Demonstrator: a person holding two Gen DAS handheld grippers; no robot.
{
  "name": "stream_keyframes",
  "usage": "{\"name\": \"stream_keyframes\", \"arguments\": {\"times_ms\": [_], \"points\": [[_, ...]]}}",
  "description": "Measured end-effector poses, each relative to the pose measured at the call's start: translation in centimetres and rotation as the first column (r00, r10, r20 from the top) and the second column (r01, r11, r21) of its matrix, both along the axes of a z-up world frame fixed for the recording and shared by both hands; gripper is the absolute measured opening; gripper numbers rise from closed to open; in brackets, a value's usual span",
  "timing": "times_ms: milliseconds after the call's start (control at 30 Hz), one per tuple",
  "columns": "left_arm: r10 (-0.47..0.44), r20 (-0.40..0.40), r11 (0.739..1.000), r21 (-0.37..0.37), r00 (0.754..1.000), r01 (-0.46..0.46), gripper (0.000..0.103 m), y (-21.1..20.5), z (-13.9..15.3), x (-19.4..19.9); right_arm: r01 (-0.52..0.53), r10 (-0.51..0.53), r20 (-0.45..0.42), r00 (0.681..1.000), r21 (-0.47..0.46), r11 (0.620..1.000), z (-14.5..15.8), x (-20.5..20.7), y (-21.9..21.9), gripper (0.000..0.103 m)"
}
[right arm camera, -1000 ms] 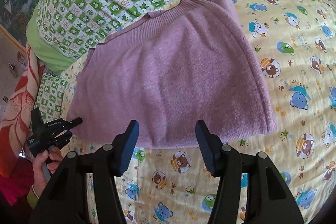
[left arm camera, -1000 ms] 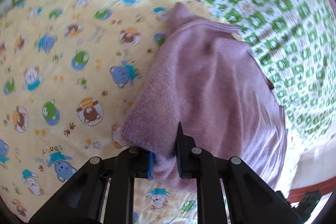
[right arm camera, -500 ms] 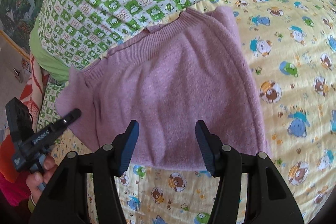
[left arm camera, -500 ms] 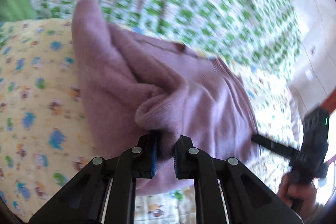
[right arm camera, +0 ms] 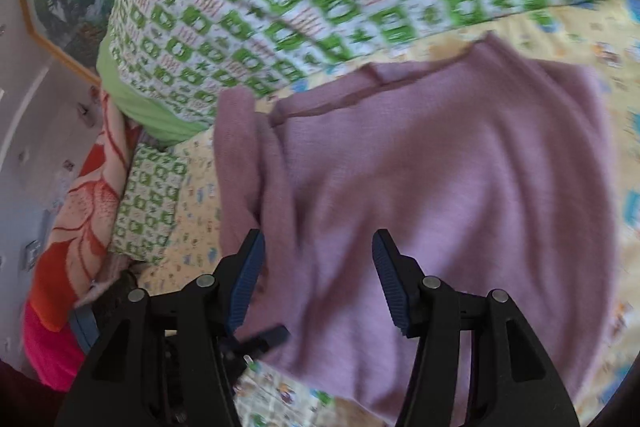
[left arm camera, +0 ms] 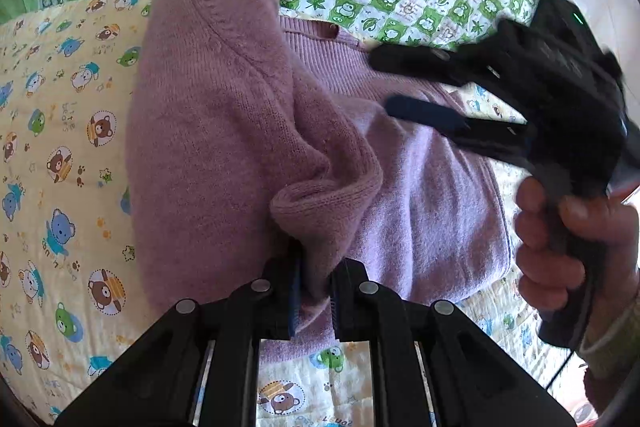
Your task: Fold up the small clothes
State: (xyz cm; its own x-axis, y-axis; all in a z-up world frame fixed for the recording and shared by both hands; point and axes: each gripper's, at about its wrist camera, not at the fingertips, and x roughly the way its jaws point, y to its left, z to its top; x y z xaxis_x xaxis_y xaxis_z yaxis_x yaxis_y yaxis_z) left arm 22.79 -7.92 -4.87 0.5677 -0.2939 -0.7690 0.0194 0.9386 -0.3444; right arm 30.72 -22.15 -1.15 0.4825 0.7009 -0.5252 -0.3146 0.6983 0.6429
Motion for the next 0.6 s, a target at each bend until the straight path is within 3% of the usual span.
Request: {"name": "stream_keyframes", "arguments": {"times_ms": [233,433,500,533,600], "points": [[0.014,-0.013,1.000,-0.006,1.000,-0.014,0.010,0.7,-0.3,-0.4,-0.181,0.181,-0.015,0.983,-0.006,0.983,0.3,6.5,7.3,0.057],[0.026,-0.022,1.000,-0.006,0.999,-0.026,0.010,0.6,-0.5,0.0,-0.230,0.230,-0.043,0.972,0.008,0.973,0.0,9.5,10.0,0.057],[0.030,-0.021,1.000,-0.001,0.999,-0.030,0.010,0.6,-0.3,0.2,-0.248,0.252,-0.062,0.966,0.067,0.967,-0.3,10.2,10.3,0.042],[0.028,-0.019,1.000,-0.003,0.999,-0.028,0.010,0.7,-0.1,0.2,-0.254,0.259,-0.063,0.964,0.080,0.964,-0.3,10.3,10.4,0.025],[0.021,-0.013,1.000,-0.010,1.000,-0.021,0.010,0.6,0.5,0.2,-0.248,0.252,-0.051,0.966,0.072,0.966,0.3,10.2,10.3,0.019]]}}
